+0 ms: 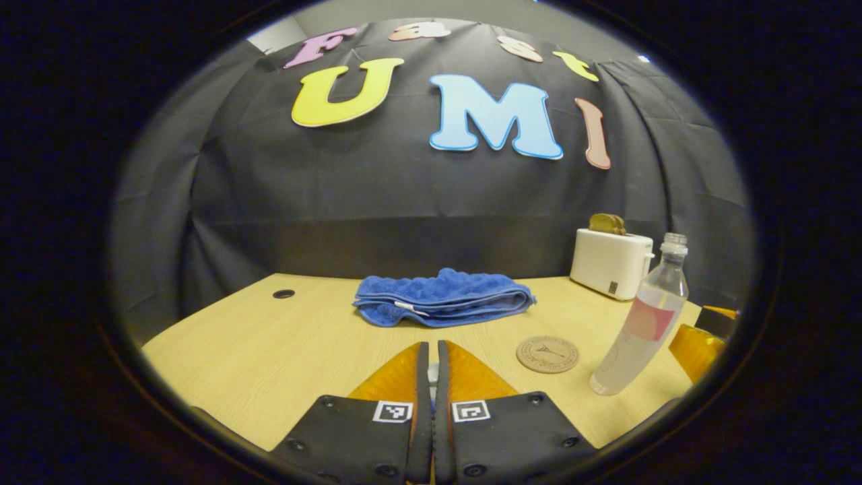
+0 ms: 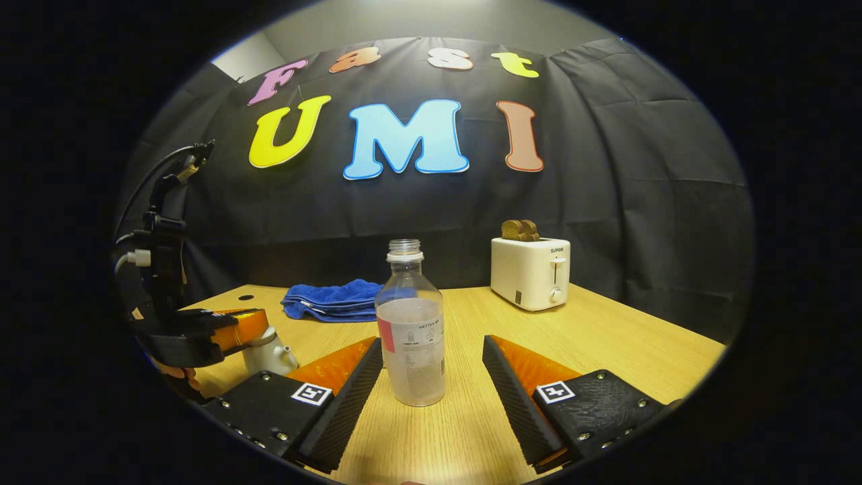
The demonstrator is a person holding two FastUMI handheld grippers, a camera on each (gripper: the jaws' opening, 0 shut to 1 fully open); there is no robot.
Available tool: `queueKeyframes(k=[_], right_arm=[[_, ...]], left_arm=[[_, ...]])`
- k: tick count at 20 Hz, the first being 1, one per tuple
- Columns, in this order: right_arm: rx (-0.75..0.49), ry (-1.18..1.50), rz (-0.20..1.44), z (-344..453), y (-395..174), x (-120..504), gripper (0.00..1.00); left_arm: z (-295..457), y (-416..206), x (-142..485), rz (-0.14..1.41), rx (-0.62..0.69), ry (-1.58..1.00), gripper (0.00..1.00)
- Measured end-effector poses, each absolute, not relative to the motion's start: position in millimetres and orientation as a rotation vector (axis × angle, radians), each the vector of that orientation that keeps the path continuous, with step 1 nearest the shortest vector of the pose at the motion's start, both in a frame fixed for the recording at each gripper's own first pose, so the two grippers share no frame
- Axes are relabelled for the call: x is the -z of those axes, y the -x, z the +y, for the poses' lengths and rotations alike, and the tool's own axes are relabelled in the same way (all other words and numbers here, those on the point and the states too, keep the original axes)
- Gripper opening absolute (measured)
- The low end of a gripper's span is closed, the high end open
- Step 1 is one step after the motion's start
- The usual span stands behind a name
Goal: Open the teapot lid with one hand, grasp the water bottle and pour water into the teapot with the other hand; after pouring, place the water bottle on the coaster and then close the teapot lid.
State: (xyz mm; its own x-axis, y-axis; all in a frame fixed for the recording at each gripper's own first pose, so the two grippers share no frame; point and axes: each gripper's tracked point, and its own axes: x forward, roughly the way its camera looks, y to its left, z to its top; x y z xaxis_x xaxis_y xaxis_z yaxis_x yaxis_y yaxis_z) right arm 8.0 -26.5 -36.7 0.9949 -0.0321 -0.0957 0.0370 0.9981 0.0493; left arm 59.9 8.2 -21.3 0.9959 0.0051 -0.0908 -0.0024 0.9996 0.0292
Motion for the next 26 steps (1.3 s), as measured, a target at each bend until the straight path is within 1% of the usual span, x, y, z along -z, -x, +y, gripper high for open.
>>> queueKeyframes(k=[5, 9, 16, 19, 24, 25, 26], right_arm=[[0.026, -0.035, 0.095, -21, -9, 35, 0.95], [0.023, -0.011, 0.094, -17, -14, 34, 0.95], [0.032, 0.018, 0.129, -14, -35, 44, 0.95], [0.032, 0.02, 0.153, -14, -46, 53, 0.95], [-0.004, 0.026, 0.202, -8, -61, 65, 0.95], [-0.003, 0.029, 0.216, -9, -64, 71, 0.86], [-0.004, 0.026, 0.228, -9, -66, 75, 0.83]], left_arm=[[27, -59, -6, 0.036, -0.01, -0.009, 0.07], [75, -60, -15, 0.02, -0.082, -0.027, 0.07], [168, -58, -1, 0.047, -0.225, -0.045, 0.07], [195, -55, 4, 0.062, -0.267, -0.045, 0.07], [231, -50, 10, 0.067, -0.327, -0.058, 0.07], [236, -49, 12, 0.072, -0.337, -0.055, 0.07], [238, -48, 14, 0.075, -0.341, -0.049, 0.07]])
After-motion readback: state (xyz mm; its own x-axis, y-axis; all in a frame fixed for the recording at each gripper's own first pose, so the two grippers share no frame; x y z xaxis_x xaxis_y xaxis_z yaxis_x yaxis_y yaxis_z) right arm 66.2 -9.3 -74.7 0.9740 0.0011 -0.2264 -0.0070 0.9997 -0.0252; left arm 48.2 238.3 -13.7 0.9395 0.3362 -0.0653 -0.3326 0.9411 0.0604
